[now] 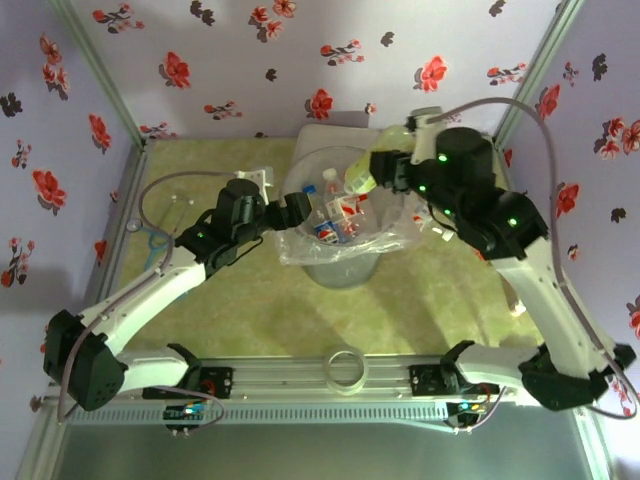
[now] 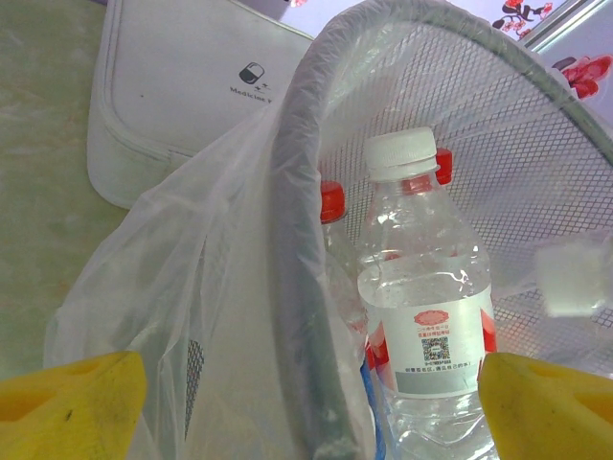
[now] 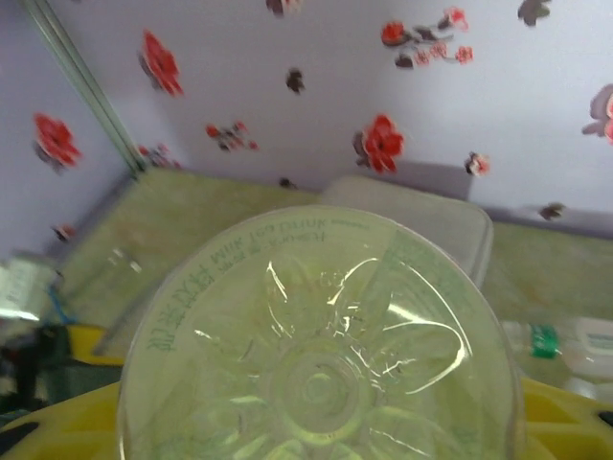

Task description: Put the plastic bottles in the bin

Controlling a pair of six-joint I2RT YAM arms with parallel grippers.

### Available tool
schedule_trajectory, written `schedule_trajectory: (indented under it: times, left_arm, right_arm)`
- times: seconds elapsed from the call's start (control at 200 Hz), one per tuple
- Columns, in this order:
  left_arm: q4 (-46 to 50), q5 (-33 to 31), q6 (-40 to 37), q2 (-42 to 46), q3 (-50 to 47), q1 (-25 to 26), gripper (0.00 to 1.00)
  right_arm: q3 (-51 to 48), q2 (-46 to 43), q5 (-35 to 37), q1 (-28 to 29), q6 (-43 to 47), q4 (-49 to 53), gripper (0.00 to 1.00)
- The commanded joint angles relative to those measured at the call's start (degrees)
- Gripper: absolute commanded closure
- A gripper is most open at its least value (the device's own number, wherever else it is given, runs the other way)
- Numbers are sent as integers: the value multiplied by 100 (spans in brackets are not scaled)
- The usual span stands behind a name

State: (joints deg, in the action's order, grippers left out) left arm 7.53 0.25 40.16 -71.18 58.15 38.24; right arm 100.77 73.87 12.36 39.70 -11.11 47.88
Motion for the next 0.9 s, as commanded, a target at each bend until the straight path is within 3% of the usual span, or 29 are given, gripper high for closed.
schedule_trajectory:
  times: [0.0, 0.305, 0.55, 0.745, 0.895]
  left_arm:
    - [205, 36, -132, -23, 56, -45, 10]
    - [201, 63, -192, -60, 144, -45, 10]
    - [250, 55, -175, 139, 50, -44, 10]
    - [321, 28, -193, 208, 69, -53, 10]
    - [318, 28, -166, 175, 76, -53, 9]
  right_arm:
    - [482, 203, 644, 53, 318, 906, 46]
    - [1192, 1067, 715, 55, 638, 1798, 49]
    - [1270, 2070, 176, -107, 663, 1783, 48]
    - [1223, 2645, -48, -191, 683, 1532, 39]
    - [1234, 2714, -218, -191, 577, 1256, 24]
